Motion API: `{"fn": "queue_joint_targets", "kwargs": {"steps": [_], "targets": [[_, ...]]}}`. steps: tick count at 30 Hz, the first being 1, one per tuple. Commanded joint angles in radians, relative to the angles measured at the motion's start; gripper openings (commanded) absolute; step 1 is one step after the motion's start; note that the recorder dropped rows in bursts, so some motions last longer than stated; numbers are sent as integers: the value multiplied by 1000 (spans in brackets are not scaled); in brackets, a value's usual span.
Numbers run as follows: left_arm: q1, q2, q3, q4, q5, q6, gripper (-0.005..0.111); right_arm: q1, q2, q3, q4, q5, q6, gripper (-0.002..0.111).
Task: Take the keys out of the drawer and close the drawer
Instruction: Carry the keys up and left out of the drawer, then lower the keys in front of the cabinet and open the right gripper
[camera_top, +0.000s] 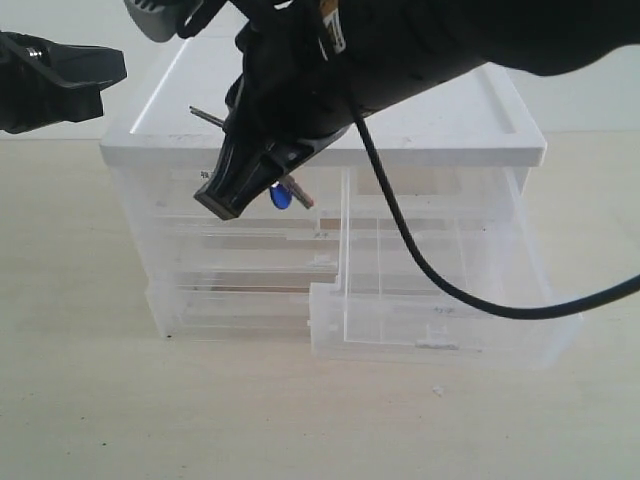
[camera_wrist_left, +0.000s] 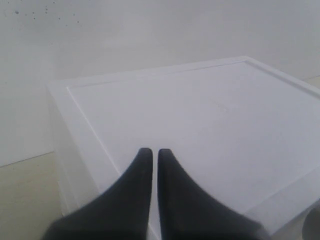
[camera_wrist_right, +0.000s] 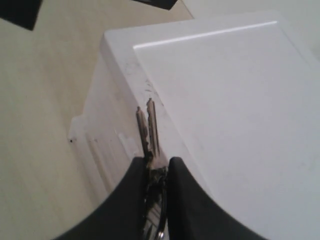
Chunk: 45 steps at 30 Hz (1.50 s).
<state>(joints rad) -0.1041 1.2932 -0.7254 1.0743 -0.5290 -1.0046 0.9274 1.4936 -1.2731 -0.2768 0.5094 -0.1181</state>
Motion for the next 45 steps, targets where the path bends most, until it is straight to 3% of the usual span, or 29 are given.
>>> {"fn": "queue_joint_targets", "kwargs": {"steps": [1, 32, 34, 36, 37, 39, 45], "targets": [[2, 0, 6, -1, -6, 2, 5, 3, -14, -6, 5, 34, -5, 0], [2, 0, 6, -1, -6, 2, 5, 2, 64, -6, -107, 151, -19, 0], [2, 0, 6, -1, -6, 2, 5, 2, 64, -6, -107, 147, -19, 4], [2, 0, 6, -1, -6, 2, 5, 2, 64, -6, -103, 142, -16, 21], [2, 0, 6, -1, -6, 2, 5, 2, 64, -6, -103, 140, -15, 35], [2, 0, 6, -1, -6, 2, 5, 2, 64, -6, -103, 135, -15, 44], [2, 0, 6, -1, -6, 2, 5, 2, 64, -6, -103, 133, -5, 44]]}}
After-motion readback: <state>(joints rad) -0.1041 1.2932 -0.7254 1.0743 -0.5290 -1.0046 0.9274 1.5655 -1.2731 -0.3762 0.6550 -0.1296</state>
